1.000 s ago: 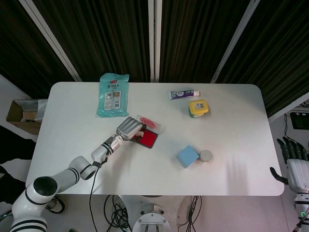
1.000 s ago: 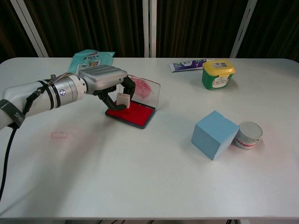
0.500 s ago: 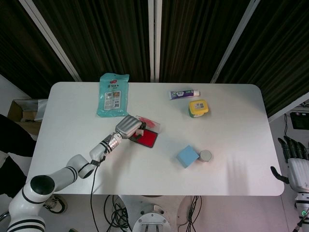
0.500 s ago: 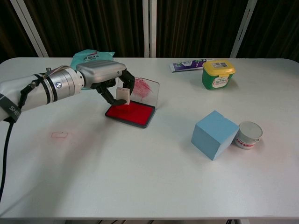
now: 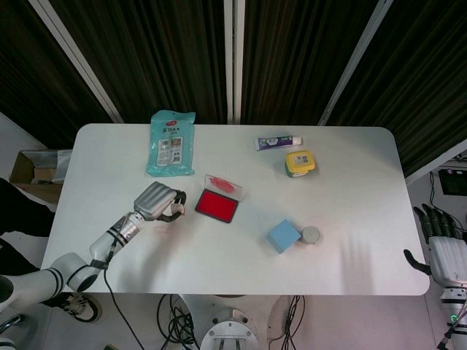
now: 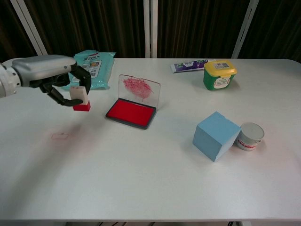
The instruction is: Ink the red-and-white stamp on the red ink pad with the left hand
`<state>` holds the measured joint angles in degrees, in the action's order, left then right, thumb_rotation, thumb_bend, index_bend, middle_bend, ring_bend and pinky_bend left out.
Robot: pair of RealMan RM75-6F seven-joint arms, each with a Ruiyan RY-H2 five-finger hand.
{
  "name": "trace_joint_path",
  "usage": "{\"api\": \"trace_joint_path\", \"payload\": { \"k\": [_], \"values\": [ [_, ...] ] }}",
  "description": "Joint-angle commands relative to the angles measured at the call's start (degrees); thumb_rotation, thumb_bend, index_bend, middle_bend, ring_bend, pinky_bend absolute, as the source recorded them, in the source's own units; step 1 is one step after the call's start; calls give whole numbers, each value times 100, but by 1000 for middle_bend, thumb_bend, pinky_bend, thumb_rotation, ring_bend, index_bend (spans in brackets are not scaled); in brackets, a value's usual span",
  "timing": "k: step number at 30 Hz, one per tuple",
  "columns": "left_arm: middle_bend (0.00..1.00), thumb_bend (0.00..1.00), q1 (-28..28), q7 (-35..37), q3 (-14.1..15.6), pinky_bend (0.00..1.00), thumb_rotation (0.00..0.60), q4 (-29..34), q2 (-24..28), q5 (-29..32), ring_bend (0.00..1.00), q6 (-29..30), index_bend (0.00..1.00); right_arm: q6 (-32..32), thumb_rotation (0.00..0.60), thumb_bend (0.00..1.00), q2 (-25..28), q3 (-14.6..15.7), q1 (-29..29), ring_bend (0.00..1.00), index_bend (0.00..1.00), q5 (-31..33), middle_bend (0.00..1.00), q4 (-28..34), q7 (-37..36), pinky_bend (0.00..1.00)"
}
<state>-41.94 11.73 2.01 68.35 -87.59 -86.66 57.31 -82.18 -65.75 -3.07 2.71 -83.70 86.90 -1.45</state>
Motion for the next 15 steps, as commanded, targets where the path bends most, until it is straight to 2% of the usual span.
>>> {"api": "trace_joint_path", "payload": {
  "k": [1,6,15],
  "values": [
    [582,391,492,-73,360,1000,600,45,71,-42,1000,369,589,5,600,167,-4,11,4,0,0,-10,0,-3,17,0],
    [579,393,850,149,479,1000,600,-434,-223,-91,1000,592,587,39,600,166,1,15,7,0,0,29,0,-2,38,0],
    [576,394,944,353,396,1000,600,-1049,-621,-262,1000,692,584,-16,600,167,17,20,-30,0,0,47,0,28,60,0]
  ]
}}
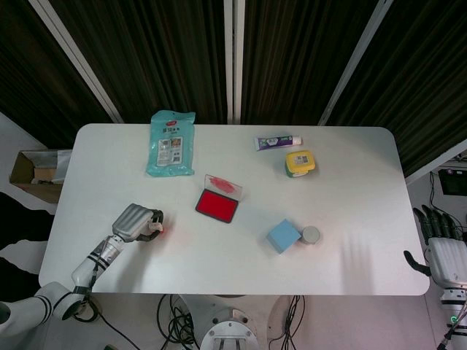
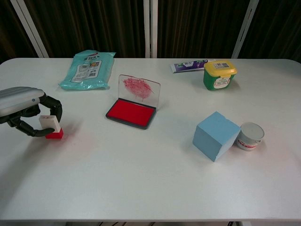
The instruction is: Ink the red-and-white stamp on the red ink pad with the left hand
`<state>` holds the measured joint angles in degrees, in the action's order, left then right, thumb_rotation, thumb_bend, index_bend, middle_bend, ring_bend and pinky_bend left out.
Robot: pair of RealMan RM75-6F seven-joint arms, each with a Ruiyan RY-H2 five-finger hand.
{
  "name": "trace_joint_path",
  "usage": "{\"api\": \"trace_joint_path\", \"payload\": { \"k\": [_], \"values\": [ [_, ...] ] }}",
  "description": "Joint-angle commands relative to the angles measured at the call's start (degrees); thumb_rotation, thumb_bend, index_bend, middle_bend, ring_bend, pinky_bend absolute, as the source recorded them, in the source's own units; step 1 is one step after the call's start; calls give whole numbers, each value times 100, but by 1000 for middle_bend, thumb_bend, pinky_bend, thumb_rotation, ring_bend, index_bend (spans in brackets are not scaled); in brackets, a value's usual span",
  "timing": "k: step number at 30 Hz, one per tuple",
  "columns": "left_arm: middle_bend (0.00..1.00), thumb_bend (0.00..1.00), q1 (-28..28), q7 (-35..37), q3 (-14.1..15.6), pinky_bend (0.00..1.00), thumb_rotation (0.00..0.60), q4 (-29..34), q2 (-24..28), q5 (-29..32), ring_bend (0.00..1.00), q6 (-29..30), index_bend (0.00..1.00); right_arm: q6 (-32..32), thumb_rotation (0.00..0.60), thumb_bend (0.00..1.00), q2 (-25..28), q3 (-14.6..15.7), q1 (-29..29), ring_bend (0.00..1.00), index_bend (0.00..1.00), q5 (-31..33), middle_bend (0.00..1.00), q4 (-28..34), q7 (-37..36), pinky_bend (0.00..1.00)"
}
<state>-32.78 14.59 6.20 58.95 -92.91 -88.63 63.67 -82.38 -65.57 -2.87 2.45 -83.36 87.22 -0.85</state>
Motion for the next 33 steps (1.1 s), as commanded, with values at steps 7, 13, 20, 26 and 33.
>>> {"api": "trace_joint_path", "payload": {
  "k": [7,13,20,26,33],
  "values": [
    [574,398,39,255,-51,1000,600,-467,-277,-276,1000,234,580,3,600,167,9,-25,-2,0,0,48,0,-12,-12,0],
    [568,398,18,318,-38,1000,600,-620,-326,-369,1000,198,577,10,600,167,12,-21,-6,0,0,59,0,-8,-5,0],
    [561,393,50,392,3,1000,600,-749,-371,-428,1000,159,569,14,600,167,12,-19,-6,0,0,62,0,-11,-1,0],
    [494,384,45,441,6,1000,600,-793,-365,-464,1000,128,543,75,600,168,11,-12,17,0,0,81,0,3,38,0],
    [476,381,30,492,22,1000,600,-747,-283,-506,1000,91,467,72,600,169,16,-16,24,0,0,77,0,21,57,0]
  ]
}}
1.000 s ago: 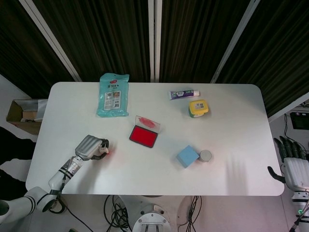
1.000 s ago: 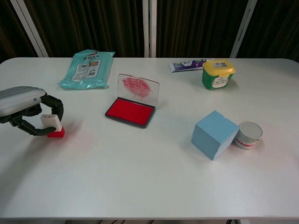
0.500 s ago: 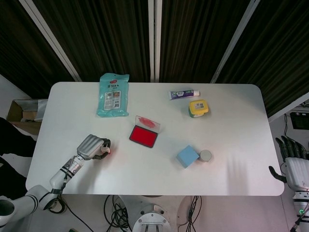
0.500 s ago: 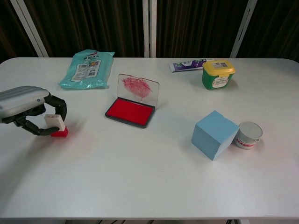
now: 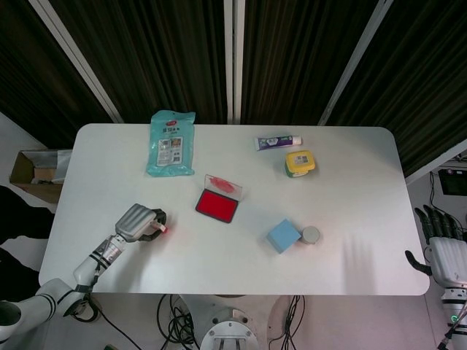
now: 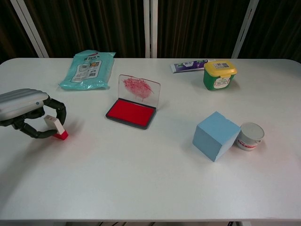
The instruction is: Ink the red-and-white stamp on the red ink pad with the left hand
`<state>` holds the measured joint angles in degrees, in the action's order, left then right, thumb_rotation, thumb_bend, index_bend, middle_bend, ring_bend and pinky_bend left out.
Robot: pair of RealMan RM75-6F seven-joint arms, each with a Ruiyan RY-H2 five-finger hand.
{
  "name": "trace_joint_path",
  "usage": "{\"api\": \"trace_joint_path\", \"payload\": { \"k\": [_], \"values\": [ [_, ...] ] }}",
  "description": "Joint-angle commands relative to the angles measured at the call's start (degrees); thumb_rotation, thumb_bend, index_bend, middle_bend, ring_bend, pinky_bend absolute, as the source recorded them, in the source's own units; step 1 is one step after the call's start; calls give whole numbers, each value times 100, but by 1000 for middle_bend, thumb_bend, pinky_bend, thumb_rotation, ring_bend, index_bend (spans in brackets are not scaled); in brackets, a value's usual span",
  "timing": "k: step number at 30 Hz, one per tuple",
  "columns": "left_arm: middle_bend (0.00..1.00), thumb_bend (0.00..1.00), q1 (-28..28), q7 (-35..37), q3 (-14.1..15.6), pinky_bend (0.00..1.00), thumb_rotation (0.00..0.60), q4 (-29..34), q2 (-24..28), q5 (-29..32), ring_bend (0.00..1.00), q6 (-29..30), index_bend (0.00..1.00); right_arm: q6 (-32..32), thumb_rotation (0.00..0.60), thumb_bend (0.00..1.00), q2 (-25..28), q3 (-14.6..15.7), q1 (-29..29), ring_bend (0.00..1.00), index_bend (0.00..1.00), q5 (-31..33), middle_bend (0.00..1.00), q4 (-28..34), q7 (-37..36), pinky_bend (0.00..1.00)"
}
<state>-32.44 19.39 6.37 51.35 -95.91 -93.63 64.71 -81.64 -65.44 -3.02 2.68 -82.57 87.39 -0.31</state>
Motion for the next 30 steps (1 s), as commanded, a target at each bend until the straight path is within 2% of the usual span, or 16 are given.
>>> {"api": "trace_joint_path", "payload": {
  "k": [1,12,17,22,24,26,27,28,29,30],
  "values": [
    [472,382,-5,16,7,1000,600,21,29,-11,1000,-16,454,-3,600,168,4,0,1,0,0,-2,0,7,7,0],
    [417,376,6,12,49,1000,600,118,145,-124,1000,67,344,-14,600,169,25,-3,-2,0,0,4,0,40,32,0],
    [372,355,66,-57,39,1000,600,407,386,-164,1000,274,291,-36,600,169,53,-19,-12,0,0,22,0,55,19,0],
    [352,277,415,-443,-108,1000,600,1342,1151,-128,989,1123,268,-118,600,169,75,-65,-46,0,0,68,0,43,-24,0],
    [340,232,700,-647,-217,999,600,1911,1619,4,951,1622,262,-135,600,168,70,-84,-63,0,0,114,0,38,-17,0],
    [328,177,1015,-902,-340,950,587,2274,1951,125,845,2174,261,-123,600,169,78,-85,-68,0,0,131,0,37,-46,0],
    [323,160,1243,-1089,-416,900,536,2434,2104,225,772,2529,260,-120,600,169,77,-86,-70,0,0,137,0,22,-57,0],
    [308,139,1407,-1202,-446,776,394,2528,2199,308,621,2730,257,-125,600,169,73,-88,-72,0,0,135,0,12,-69,0],
    [290,129,1558,-1317,-456,670,278,2604,2292,395,507,2874,252,-141,600,169,64,-91,-76,0,0,126,0,0,-90,0],
    [249,122,1741,-1493,-447,501,111,2684,2415,520,338,2990,238,-179,600,169,46,-95,-84,0,0,99,0,-24,-126,0]
  ]
}}
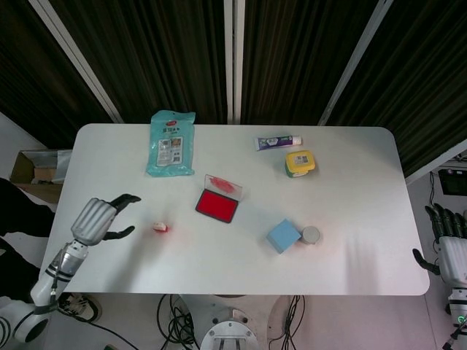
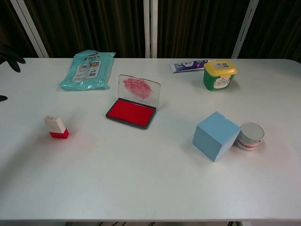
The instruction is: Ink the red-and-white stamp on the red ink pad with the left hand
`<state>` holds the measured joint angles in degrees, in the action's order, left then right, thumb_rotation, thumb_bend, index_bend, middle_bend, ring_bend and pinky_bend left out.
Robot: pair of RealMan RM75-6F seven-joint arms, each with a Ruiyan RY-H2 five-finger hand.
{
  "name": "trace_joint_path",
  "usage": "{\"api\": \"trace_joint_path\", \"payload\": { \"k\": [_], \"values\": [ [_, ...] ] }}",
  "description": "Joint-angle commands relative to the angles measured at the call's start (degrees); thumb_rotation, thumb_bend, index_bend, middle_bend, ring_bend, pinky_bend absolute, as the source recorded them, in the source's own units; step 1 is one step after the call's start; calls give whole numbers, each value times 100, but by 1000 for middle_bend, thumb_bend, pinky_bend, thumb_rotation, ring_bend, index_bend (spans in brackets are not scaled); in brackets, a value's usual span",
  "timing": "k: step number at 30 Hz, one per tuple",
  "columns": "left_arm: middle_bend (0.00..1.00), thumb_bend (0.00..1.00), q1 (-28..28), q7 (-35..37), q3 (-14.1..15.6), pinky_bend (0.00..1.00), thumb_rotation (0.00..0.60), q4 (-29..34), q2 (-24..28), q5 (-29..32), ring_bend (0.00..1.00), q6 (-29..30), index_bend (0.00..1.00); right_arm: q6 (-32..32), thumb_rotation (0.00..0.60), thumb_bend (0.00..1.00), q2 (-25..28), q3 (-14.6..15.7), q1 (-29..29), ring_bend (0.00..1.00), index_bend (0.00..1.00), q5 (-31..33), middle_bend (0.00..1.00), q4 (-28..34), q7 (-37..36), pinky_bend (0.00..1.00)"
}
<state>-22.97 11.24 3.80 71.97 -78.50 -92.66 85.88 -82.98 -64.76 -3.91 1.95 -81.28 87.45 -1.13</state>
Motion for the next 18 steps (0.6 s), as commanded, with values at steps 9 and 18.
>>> {"api": "trace_joint_path", "payload": {
  "k": [9,18],
  "values": [
    [105,146,1482,-712,15,200,0,615,1039,765,81,824,147,-267,600,168,-266,122,-100,0,0,-341,0,-424,-296,0],
    [104,146,1584,-727,-147,200,0,730,1332,657,81,845,145,-388,600,168,-315,156,-135,0,0,-474,0,-452,-185,0]
  ]
}}
